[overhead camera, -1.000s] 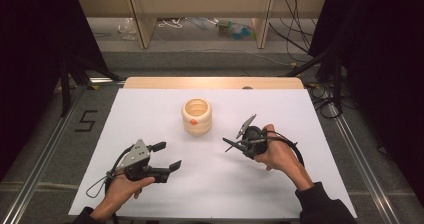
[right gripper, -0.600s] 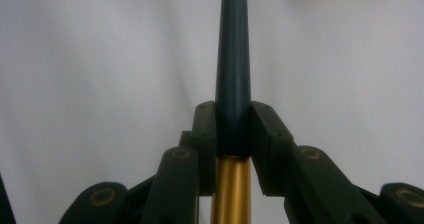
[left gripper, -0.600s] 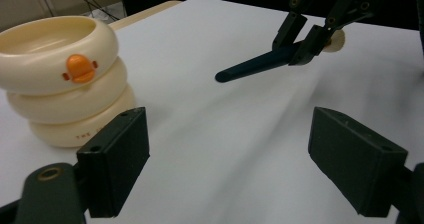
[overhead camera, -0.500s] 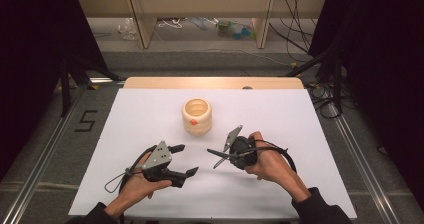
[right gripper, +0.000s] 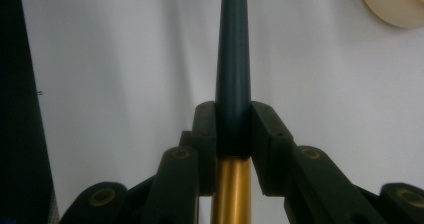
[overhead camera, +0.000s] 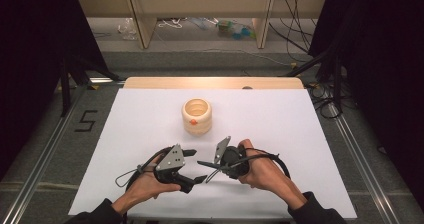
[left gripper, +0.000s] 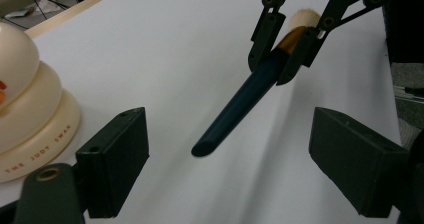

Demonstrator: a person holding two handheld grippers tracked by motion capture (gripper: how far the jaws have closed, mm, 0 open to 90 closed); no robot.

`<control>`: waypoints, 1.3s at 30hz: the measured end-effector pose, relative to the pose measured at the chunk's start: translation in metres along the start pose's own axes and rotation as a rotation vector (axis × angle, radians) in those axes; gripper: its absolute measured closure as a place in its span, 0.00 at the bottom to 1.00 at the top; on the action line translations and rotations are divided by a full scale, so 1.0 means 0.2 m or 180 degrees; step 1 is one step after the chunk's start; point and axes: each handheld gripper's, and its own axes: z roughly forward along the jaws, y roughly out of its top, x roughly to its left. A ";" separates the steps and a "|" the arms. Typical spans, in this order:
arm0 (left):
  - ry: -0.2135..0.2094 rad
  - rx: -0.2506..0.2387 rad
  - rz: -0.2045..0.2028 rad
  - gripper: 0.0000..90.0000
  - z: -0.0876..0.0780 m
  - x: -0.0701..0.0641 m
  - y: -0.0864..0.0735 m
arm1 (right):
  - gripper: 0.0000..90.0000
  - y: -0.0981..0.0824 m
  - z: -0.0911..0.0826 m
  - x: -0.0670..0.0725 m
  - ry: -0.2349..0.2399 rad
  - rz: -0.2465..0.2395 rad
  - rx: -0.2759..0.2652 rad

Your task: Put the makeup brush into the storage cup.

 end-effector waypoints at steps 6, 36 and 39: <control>-0.0155 0.0131 0.0039 0.19 0.03 0.00 0.01 | 0.83 0.02 0.01 0.03 0.0045 -0.0090 0.0024; -0.0633 0.0552 0.0185 0.53 0.10 -0.04 0.04 | 0.83 0.07 0.02 0.12 0.0120 -0.0438 0.0083; -0.0643 0.0627 0.0306 0.57 0.10 -0.03 0.04 | 0.83 0.08 0.02 0.12 0.0162 -0.0420 0.0099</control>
